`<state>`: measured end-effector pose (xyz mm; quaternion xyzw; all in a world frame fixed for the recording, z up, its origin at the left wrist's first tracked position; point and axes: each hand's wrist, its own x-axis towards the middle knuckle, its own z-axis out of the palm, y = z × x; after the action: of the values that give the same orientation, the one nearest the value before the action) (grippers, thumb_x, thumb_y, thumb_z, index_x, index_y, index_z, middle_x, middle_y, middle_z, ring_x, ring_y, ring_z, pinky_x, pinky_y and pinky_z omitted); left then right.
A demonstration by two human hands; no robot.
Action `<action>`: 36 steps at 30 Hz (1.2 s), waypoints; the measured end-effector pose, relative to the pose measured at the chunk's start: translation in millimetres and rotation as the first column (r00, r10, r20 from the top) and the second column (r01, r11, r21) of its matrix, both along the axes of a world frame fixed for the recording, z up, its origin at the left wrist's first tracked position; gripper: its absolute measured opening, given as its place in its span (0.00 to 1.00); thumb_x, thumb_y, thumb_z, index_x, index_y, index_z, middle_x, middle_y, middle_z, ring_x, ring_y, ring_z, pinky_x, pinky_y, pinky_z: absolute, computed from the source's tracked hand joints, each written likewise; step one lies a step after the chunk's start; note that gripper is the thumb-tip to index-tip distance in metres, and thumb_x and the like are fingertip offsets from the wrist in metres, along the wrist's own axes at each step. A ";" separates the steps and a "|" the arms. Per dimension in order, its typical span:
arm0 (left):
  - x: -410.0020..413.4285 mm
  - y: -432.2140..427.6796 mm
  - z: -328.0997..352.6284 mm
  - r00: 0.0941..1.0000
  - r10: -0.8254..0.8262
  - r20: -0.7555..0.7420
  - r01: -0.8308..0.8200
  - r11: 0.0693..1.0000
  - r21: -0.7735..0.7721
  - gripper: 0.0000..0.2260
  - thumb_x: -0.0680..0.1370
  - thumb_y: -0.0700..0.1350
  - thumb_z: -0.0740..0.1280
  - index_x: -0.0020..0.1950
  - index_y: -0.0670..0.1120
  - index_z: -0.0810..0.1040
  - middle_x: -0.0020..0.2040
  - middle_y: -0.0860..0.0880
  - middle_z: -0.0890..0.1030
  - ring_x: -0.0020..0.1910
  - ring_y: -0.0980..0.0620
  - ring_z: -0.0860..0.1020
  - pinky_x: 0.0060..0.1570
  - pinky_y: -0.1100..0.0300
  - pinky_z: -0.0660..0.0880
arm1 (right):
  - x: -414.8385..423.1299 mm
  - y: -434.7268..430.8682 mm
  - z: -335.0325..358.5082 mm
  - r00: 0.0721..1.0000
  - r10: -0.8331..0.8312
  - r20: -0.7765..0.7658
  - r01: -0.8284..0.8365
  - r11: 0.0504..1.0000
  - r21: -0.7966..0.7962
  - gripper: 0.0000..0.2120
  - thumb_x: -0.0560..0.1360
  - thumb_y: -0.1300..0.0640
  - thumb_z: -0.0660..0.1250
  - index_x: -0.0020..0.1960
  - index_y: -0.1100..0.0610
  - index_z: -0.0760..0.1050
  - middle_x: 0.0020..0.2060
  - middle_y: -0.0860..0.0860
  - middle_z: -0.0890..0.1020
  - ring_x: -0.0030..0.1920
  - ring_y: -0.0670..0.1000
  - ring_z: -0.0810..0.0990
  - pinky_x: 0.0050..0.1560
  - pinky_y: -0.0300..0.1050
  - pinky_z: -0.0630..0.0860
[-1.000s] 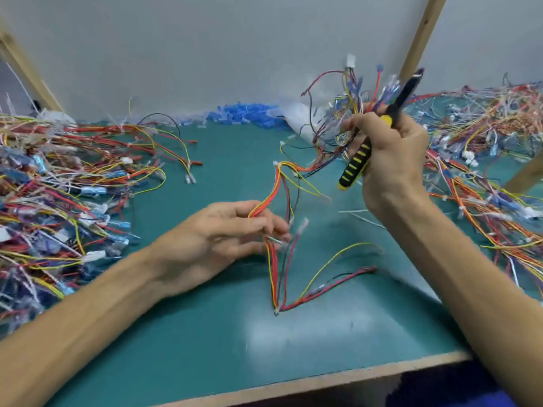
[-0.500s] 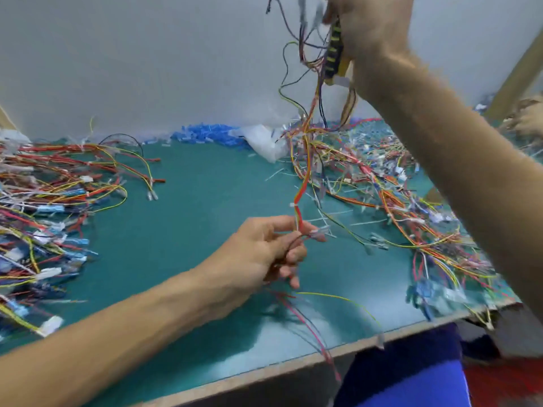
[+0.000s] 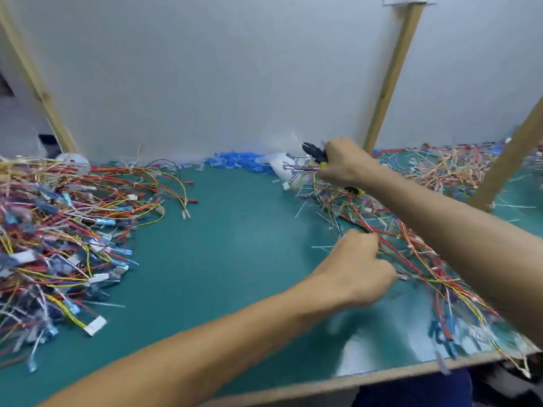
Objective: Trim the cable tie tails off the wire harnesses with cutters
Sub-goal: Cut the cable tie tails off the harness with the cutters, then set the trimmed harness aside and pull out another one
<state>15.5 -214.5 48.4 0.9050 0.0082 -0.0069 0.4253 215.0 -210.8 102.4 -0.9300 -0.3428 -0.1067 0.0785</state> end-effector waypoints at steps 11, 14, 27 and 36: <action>-77.8 162.6 51.7 0.937 0.310 0.161 -0.285 0.945 -0.162 0.11 0.79 0.30 0.69 0.58 0.41 0.85 0.52 0.45 0.87 0.54 0.50 0.84 0.56 0.62 0.78 | -35.4 13.1 -8.7 0.956 0.086 -0.282 0.045 0.902 0.430 0.13 0.81 0.51 0.64 0.43 0.59 0.71 0.40 0.64 0.81 0.41 0.64 0.80 0.37 0.53 0.74; -106.3 210.7 68.5 0.872 0.429 0.237 -0.404 0.903 -0.150 0.10 0.80 0.30 0.69 0.54 0.42 0.85 0.47 0.45 0.88 0.47 0.55 0.84 0.45 0.65 0.79 | -65.9 7.3 -33.8 0.832 0.229 -0.506 0.182 0.748 0.638 0.17 0.83 0.38 0.61 0.54 0.53 0.72 0.40 0.61 0.85 0.39 0.58 0.86 0.42 0.59 0.84; -137.9 347.3 60.0 0.842 0.534 -0.084 -0.147 0.376 0.915 0.19 0.82 0.64 0.62 0.65 0.55 0.80 0.62 0.50 0.83 0.63 0.45 0.79 0.67 0.45 0.65 | -81.0 6.6 -99.9 0.696 0.527 -0.487 0.281 0.425 0.861 0.15 0.83 0.59 0.67 0.38 0.54 0.71 0.25 0.53 0.69 0.23 0.50 0.64 0.26 0.39 0.63; -63.2 369.5 110.1 0.816 0.518 0.258 -0.374 0.130 0.918 0.15 0.78 0.54 0.60 0.46 0.49 0.85 0.43 0.44 0.84 0.46 0.44 0.80 0.60 0.46 0.68 | -89.3 7.4 -108.0 0.867 0.401 -0.294 0.028 0.552 0.833 0.13 0.80 0.58 0.72 0.39 0.58 0.74 0.29 0.57 0.73 0.31 0.55 0.69 0.36 0.58 0.69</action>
<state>-47.7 155.0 158.5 0.9255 0.3054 0.0708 -0.2124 125.6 -203.4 -5.5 -0.7411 -0.3261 -0.0232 0.5864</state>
